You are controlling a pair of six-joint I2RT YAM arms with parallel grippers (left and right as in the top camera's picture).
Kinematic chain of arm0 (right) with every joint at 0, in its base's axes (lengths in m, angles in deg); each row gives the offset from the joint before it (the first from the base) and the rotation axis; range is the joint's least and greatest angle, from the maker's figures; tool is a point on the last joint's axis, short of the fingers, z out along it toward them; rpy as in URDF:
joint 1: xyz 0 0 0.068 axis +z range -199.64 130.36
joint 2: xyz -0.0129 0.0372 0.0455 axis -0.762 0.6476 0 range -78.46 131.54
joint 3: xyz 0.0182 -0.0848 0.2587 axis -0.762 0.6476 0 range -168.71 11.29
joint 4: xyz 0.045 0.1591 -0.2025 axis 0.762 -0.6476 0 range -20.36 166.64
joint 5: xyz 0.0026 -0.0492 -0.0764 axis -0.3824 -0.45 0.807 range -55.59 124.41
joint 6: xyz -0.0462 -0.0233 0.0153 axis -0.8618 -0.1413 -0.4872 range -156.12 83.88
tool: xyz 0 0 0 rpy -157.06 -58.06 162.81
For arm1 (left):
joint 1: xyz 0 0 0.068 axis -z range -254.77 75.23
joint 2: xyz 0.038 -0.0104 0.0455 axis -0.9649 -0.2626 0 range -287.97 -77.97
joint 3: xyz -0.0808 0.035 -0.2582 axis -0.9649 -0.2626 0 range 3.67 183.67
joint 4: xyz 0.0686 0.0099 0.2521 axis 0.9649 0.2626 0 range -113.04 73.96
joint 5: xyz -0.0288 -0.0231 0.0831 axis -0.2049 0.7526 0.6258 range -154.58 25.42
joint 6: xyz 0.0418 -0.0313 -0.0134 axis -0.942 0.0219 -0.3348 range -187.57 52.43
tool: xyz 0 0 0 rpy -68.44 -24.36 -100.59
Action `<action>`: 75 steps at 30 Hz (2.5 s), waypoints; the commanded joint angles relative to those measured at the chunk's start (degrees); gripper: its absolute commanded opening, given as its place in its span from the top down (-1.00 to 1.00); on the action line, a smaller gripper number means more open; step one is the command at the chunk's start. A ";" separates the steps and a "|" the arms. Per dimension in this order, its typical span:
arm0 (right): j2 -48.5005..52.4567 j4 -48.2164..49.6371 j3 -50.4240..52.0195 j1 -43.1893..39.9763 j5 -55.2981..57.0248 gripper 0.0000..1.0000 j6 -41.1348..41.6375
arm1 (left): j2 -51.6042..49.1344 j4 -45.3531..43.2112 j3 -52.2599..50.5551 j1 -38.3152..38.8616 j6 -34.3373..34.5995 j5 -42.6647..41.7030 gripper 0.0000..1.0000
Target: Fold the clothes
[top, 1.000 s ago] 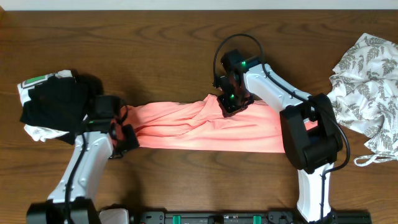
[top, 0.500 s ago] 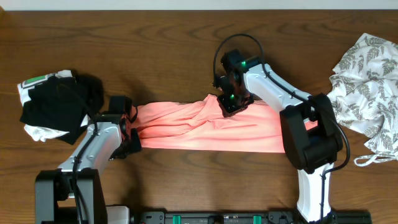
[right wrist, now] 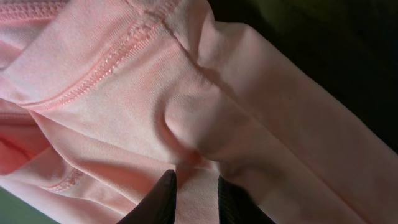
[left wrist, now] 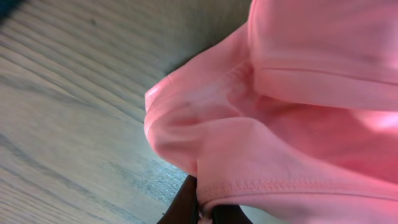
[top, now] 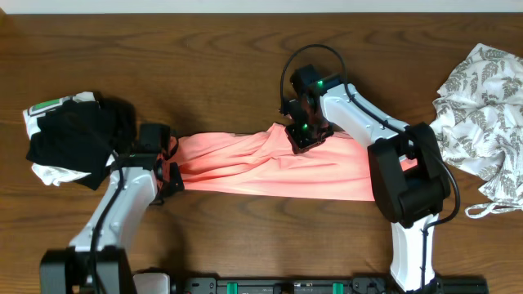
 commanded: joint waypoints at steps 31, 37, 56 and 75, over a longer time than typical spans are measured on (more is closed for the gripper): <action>0.26 0.55 -0.48 -0.79 -0.04 0.55 0.68 | 4.11 8.70 -0.28 -0.04 6.25 -5.77 0.84; 0.26 0.68 -0.48 -0.79 -0.02 0.55 0.15 | 0.98 2.40 -2.14 -0.04 7.82 -5.75 0.50; 0.26 0.72 -0.48 -0.79 0.00 0.54 -0.57 | -4.39 -4.90 -2.69 -0.04 8.02 1.36 0.88; 0.28 0.83 -0.37 -0.79 -0.04 0.54 -0.55 | -3.23 -18.82 -2.10 -0.04 7.89 1.75 0.88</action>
